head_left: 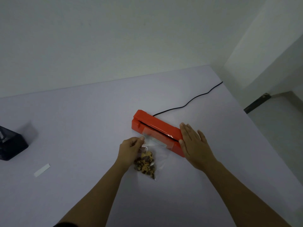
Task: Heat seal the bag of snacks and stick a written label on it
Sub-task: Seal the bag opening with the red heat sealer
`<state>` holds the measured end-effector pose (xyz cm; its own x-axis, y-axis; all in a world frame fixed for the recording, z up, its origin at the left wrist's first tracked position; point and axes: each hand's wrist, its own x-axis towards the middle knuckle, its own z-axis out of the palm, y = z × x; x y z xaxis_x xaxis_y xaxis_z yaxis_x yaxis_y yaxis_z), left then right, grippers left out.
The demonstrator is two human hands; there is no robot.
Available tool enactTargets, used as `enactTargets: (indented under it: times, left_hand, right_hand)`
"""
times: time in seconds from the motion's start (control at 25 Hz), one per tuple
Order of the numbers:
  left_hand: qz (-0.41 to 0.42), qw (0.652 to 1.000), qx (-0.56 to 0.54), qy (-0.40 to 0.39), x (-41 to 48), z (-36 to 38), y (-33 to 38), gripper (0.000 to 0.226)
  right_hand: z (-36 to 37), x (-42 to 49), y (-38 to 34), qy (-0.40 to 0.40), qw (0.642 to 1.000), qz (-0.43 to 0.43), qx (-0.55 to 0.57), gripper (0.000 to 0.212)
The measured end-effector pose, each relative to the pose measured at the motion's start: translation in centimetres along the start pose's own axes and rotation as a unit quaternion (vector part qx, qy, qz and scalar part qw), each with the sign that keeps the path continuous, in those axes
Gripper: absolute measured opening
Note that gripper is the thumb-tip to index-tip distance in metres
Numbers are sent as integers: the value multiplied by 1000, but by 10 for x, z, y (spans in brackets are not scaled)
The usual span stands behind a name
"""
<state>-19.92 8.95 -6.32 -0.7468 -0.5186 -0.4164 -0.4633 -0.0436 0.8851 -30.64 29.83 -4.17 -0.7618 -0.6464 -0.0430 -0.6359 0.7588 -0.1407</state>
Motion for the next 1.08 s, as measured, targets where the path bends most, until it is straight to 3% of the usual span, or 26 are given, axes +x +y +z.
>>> enactTargets:
  times: [0.4, 1.08]
  left_hand:
    - [-3, 1000, 5, 7, 4, 1, -2, 33]
    - [3, 1000, 0, 15, 2, 2, -1, 30]
  right_hand:
    - [1, 0, 0, 6, 1000, 17, -14, 69]
    - [7, 0, 1, 8, 1000, 11, -8, 74]
